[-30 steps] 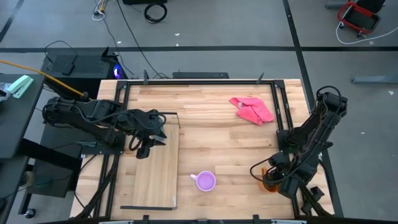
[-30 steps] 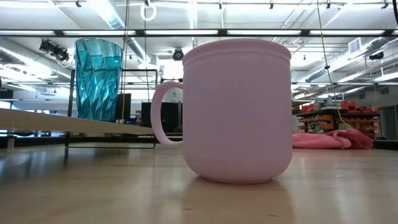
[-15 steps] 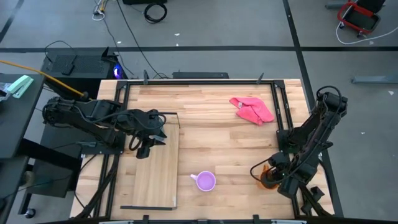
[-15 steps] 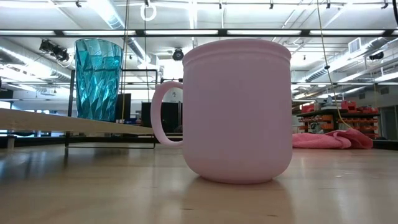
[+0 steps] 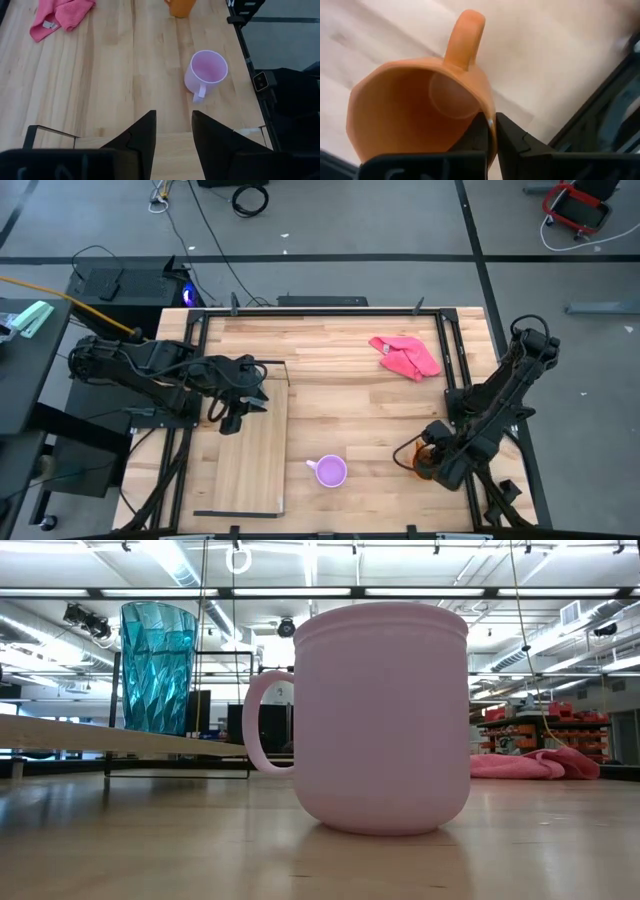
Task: Stack small to large cups/mugs on shelf
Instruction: Put the orange mug on the shelf
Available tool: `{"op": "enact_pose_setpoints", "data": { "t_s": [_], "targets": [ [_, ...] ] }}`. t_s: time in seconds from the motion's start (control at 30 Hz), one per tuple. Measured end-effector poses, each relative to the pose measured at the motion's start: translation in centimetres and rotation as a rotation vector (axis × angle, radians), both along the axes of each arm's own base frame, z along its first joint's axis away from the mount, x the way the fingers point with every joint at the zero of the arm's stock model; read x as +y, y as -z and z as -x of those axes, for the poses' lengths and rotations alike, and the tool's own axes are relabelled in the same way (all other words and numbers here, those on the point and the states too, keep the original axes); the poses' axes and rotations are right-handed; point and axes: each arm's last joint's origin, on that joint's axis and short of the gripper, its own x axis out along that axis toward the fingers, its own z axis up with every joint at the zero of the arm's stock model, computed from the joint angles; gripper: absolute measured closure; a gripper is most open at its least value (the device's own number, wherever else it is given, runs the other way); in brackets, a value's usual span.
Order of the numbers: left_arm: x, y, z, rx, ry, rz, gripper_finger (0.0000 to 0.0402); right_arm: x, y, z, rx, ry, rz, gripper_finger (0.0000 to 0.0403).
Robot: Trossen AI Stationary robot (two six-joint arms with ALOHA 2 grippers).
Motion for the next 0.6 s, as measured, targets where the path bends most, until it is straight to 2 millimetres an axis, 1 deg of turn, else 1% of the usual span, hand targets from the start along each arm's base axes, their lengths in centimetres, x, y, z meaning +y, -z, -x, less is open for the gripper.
{"op": "enact_pose_setpoints", "data": {
  "t_s": [0.2, 0.3, 0.47, 0.6],
  "targets": [
    [0.0, 0.0, 0.0, -0.002, -0.010, -0.010, 0.0276, -2.1, -2.2, -2.1, 0.016, -0.062, 0.078, 0.0387],
    [0.1, 0.0, 0.0, -0.003, -0.014, -0.014, 0.0278, -3.4, -3.5, -3.7, -0.030, -0.110, 0.113, 0.0387],
    [0.1, 0.0, 0.0, -0.003, -0.015, -0.014, 0.0274, -6.3, -5.5, -6.5, -0.087, -0.193, 0.156, 0.0387],
    [0.1, 0.0, 0.0, -0.005, -0.005, -0.025, 0.0277, -9.2, -7.1, -8.4, -0.114, -0.262, 0.183, 0.0387]
  ]
}}
